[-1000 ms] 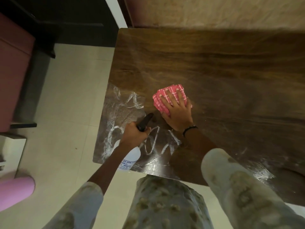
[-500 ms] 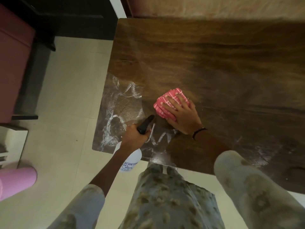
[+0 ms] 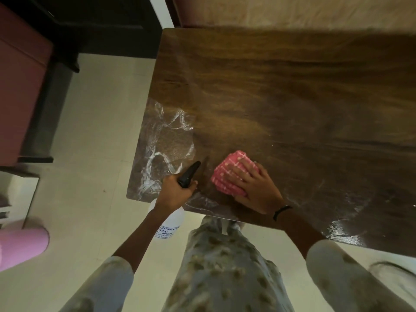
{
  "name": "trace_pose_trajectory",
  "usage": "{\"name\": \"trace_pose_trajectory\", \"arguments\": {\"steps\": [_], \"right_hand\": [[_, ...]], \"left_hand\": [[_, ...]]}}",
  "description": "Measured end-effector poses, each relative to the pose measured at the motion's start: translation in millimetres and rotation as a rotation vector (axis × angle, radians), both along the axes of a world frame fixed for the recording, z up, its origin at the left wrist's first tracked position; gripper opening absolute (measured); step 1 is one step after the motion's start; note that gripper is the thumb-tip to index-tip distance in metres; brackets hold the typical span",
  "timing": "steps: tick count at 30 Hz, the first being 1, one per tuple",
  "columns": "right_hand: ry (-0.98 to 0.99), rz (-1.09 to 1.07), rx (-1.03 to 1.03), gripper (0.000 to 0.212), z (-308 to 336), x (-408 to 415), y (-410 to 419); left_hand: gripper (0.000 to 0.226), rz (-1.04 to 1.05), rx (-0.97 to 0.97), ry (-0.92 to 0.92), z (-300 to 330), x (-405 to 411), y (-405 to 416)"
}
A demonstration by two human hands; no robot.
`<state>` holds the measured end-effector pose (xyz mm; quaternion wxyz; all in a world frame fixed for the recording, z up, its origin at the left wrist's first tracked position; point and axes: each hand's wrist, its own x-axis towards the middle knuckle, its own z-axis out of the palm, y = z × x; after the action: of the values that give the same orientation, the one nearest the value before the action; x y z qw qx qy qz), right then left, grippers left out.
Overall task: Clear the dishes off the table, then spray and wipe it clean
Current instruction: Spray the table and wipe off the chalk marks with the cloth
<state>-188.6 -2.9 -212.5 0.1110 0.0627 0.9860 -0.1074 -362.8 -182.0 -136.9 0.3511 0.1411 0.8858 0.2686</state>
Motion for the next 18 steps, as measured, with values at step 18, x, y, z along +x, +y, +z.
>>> {"name": "trace_pose_trajectory", "arguments": {"steps": [18], "right_hand": [[0.043,0.026,0.027,0.057,-5.4,32.5,-43.1]], "left_hand": [[0.013,0.04,0.013,-0.016,-3.0,3.1,-49.4]]}}
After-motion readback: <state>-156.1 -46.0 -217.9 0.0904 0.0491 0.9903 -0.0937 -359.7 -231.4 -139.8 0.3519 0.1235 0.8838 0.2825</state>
